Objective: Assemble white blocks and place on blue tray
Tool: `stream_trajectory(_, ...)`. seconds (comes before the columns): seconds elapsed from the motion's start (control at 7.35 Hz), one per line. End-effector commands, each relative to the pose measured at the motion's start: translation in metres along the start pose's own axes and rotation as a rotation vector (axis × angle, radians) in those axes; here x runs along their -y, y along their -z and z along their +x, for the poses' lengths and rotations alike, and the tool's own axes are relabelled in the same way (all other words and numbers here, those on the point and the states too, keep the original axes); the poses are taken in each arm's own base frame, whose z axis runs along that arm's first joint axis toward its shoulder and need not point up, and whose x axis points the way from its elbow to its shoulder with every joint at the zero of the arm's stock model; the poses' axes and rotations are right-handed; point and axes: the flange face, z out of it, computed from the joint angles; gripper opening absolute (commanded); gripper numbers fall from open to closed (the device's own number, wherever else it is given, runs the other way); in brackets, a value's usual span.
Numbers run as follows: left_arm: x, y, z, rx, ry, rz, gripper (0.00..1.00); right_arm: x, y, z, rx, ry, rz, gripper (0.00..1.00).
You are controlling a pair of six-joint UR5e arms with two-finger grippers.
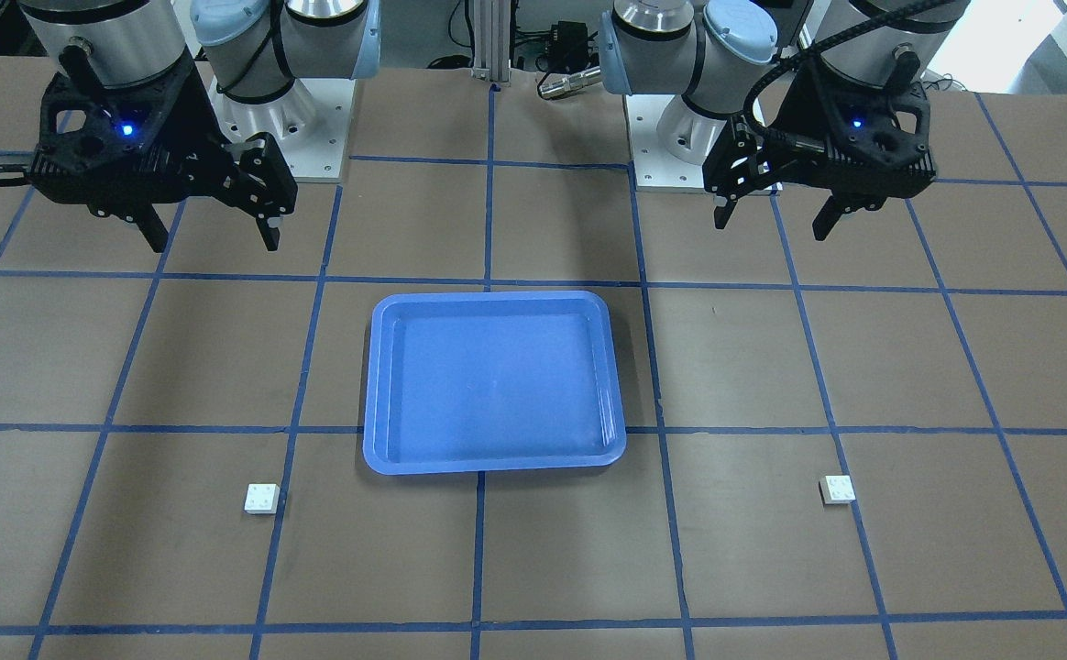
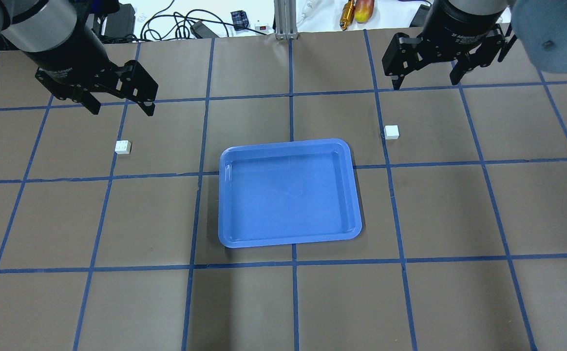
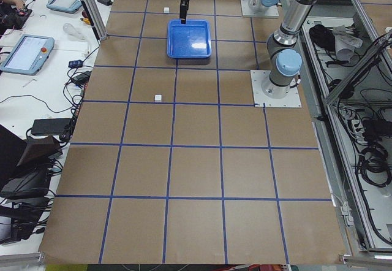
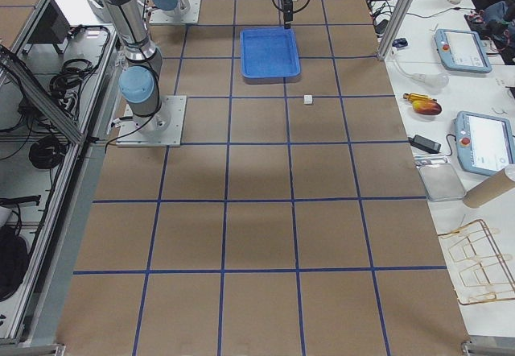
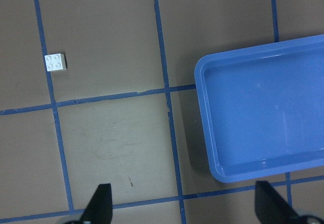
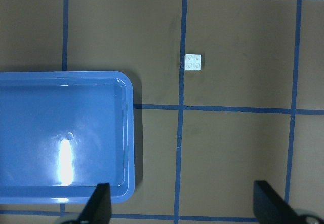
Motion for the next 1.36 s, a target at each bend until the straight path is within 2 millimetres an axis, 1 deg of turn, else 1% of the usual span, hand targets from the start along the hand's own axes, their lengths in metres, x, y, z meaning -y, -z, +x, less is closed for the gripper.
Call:
stream_trajectory(0.0,-0.002,-0.006,-0.001,-0.006,0.003,-0.019,1.00,-0.005,0.000,0.000,-0.002,0.013,-0.010,1.00)
stream_trajectory(0.14,-0.003,-0.011,0.001,-0.015,0.002,-0.025,1.00,-0.008,-0.014,-0.001,0.007,0.013,-0.088,1.00)
stream_trajectory(0.27,-0.001,-0.014,-0.003,-0.010,0.002,-0.023,1.00,0.002,-0.028,-0.002,0.013,0.015,-0.107,1.00)
stream_trajectory(0.41,0.011,-0.028,-0.033,0.001,0.059,-0.052,1.00,0.020,-0.066,-0.003,0.019,0.018,-0.166,1.00)
stream_trajectory(0.54,0.035,-0.052,-0.078,0.000,0.133,-0.079,1.00,0.048,-0.106,-0.009,0.047,0.030,-0.195,1.00)
stream_trajectory(0.68,0.059,-0.085,-0.107,-0.004,0.168,-0.090,1.00,0.068,-0.136,-0.011,0.079,0.136,-0.189,1.00)
stream_trajectory(0.82,0.082,-0.123,-0.124,-0.011,0.181,-0.101,1.00,0.081,-0.150,-0.013,0.103,0.270,-0.152,1.00)
stream_trajectory(0.95,0.103,-0.161,-0.137,-0.008,0.170,-0.095,1.00,0.091,-0.175,-0.011,0.104,0.471,-0.145,1.00)
stream_trajectory(1.09,0.118,-0.201,-0.160,-0.016,0.100,-0.105,1.00,0.091,-0.187,-0.008,0.098,0.624,-0.166,1.00)
stream_trajectory(1.22,0.133,-0.224,-0.183,-0.008,0.055,-0.078,1.00,0.093,-0.199,-0.008,0.117,0.831,-0.170,1.00)
